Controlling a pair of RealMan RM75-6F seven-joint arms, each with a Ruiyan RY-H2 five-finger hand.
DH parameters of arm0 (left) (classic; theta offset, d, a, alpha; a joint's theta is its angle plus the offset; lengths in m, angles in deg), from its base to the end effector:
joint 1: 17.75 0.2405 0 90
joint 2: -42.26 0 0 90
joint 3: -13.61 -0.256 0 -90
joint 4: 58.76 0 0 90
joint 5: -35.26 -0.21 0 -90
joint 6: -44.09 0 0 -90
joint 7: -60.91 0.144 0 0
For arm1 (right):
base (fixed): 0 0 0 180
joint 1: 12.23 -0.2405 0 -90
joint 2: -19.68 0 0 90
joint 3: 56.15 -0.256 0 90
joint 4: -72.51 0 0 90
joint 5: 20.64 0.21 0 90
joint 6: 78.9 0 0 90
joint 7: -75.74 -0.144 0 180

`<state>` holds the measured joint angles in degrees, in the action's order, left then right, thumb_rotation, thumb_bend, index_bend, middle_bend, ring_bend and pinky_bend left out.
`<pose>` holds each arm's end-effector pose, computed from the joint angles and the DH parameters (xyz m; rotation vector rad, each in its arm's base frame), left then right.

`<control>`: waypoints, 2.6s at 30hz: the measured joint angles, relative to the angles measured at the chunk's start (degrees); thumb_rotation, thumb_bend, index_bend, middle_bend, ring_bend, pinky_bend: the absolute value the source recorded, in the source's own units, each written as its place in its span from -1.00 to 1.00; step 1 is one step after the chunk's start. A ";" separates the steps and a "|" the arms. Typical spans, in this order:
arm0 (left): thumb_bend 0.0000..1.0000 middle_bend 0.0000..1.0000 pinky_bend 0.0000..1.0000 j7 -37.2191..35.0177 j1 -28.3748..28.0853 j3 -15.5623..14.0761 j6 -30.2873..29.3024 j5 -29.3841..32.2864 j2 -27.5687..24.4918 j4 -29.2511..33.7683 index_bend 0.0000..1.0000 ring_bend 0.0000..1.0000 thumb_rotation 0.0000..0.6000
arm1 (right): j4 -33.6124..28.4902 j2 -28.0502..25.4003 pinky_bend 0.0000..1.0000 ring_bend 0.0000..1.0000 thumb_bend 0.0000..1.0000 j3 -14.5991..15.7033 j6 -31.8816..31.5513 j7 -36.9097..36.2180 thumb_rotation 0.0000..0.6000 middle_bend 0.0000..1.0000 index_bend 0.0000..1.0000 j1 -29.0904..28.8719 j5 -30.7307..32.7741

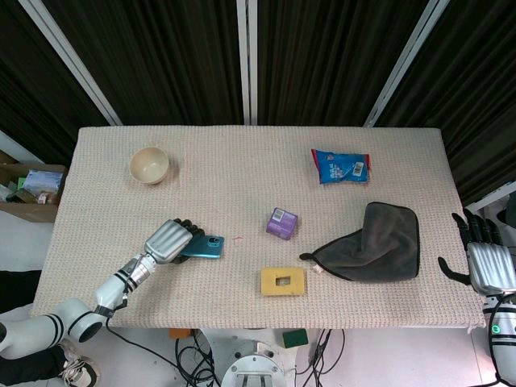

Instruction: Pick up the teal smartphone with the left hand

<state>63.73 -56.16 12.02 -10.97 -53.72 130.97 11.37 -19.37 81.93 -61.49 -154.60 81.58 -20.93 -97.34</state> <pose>-0.2163 0.3123 -0.0289 -2.1537 -0.7512 -0.8253 -0.3282 -0.2102 0.1649 1.3887 -0.9190 0.7142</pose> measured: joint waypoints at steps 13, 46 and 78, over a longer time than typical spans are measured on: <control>0.56 0.42 0.34 -1.99 -3.08 2.39 6.00 3.62 -3.60 4.16 0.33 0.12 1.00 | 0.60 0.20 -1.00 -1.00 -0.30 -0.28 0.97 0.12 0.71 -1.00 -1.00 -0.49 0.95; 0.29 -0.55 0.03 -3.52 -14.99 8.21 18.61 12.09 -2.41 -3.35 -0.55 -0.40 1.00 | 3.12 1.51 -1.00 -1.00 -0.30 -0.67 2.46 -0.35 0.72 -1.00 -1.00 -1.23 2.64; -1.00 -0.84 -0.43 6.60 24.57 -4.89 -33.87 5.98 -17.87 16.21 -0.85 -0.93 0.71 | 8.92 1.74 -1.00 -1.00 -0.43 3.32 -9.63 2.14 0.71 -1.00 -1.00 5.04 -6.35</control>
<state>70.33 -31.59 7.13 -44.83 -47.74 113.10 27.59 -10.45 83.67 -58.17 -164.23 83.73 -15.90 -103.70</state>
